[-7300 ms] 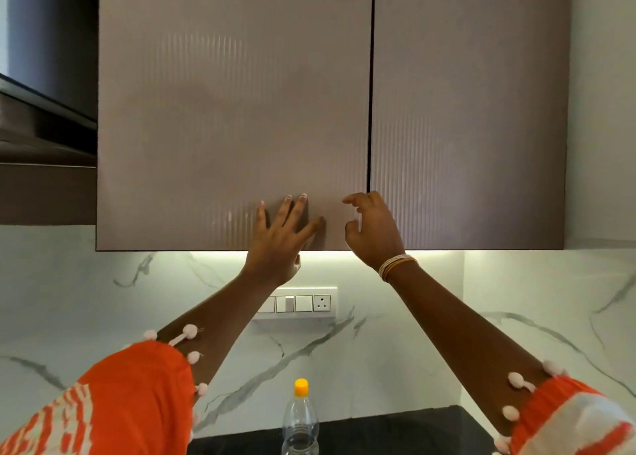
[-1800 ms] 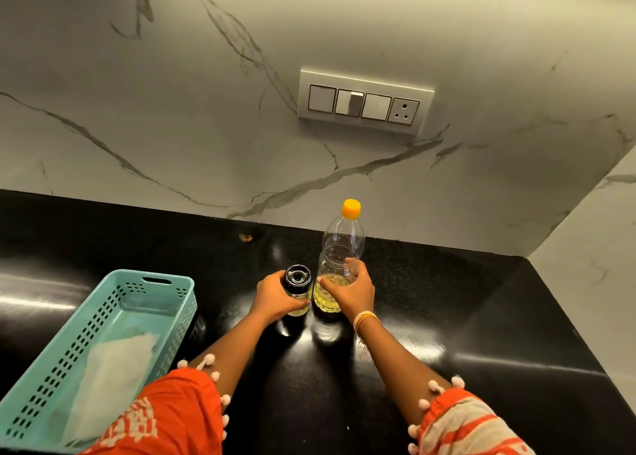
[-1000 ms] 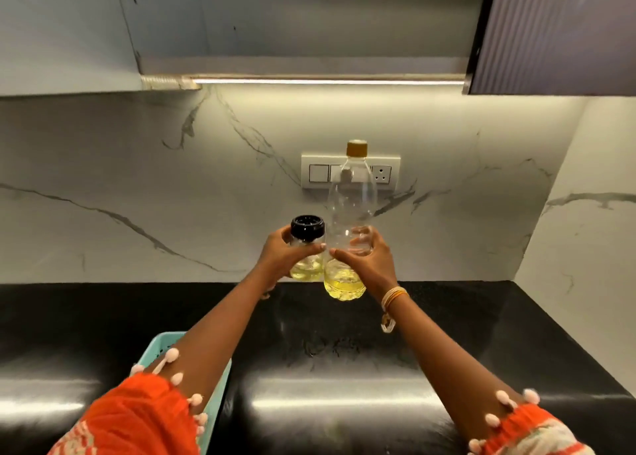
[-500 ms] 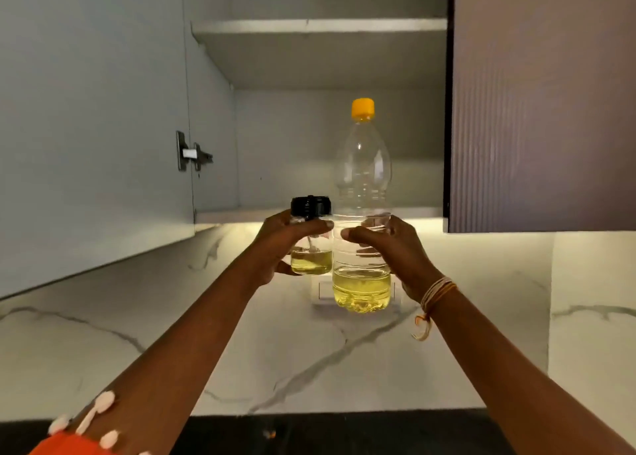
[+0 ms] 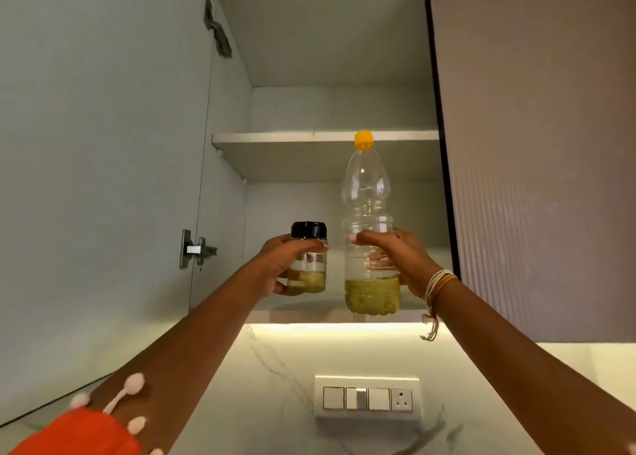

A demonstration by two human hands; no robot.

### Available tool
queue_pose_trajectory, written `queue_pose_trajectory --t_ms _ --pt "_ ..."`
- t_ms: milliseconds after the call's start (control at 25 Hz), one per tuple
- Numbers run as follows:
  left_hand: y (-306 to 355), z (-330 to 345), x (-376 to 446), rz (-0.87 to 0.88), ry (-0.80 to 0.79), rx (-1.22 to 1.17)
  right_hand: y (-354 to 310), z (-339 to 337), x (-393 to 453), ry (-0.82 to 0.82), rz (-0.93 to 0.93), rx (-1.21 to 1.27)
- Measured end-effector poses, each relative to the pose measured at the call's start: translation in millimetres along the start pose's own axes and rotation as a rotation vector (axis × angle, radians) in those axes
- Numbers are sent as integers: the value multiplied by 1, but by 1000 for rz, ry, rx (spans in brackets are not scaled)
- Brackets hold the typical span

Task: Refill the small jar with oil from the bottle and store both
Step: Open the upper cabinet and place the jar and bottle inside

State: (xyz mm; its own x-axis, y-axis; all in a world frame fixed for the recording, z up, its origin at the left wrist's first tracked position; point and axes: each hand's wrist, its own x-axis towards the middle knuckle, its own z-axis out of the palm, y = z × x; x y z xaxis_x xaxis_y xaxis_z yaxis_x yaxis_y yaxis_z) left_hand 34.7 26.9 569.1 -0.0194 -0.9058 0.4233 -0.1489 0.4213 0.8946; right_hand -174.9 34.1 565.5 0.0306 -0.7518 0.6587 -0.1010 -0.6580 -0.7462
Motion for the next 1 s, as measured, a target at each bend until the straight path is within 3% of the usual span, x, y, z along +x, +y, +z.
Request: queue_pose_trajectory --t_ms 560,1000 --pt "-47 28 82 -124 74 -101 69 6 96 202 94 3" --pt "-58 37 104 -101 72 -103 90 5 112 172 168 -21"
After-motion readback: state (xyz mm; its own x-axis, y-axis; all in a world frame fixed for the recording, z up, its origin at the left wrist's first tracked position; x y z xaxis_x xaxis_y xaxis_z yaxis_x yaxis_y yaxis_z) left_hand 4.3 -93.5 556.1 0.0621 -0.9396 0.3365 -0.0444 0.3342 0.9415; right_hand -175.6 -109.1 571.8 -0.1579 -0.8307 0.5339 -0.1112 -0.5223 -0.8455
